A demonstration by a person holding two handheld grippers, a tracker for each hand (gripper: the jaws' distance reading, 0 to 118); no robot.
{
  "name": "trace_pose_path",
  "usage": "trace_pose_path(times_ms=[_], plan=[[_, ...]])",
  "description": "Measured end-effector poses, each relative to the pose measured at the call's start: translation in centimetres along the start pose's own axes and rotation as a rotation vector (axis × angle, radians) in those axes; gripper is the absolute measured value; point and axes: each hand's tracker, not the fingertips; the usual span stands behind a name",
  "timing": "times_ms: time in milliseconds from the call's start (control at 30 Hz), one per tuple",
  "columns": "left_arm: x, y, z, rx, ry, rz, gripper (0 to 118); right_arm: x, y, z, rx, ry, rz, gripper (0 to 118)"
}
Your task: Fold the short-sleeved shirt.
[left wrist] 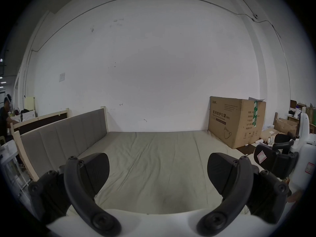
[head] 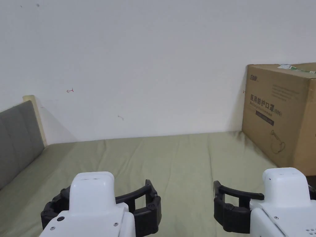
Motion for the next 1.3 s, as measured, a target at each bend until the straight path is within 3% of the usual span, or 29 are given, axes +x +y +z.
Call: trace_pose_path(times_ms=[1300], plan=[[-0.6,-1.0,-1.5,-0.034,0.002,-0.027,116,0.0,-0.5,-0.9,-0.025,0.025,-0.013,118]])
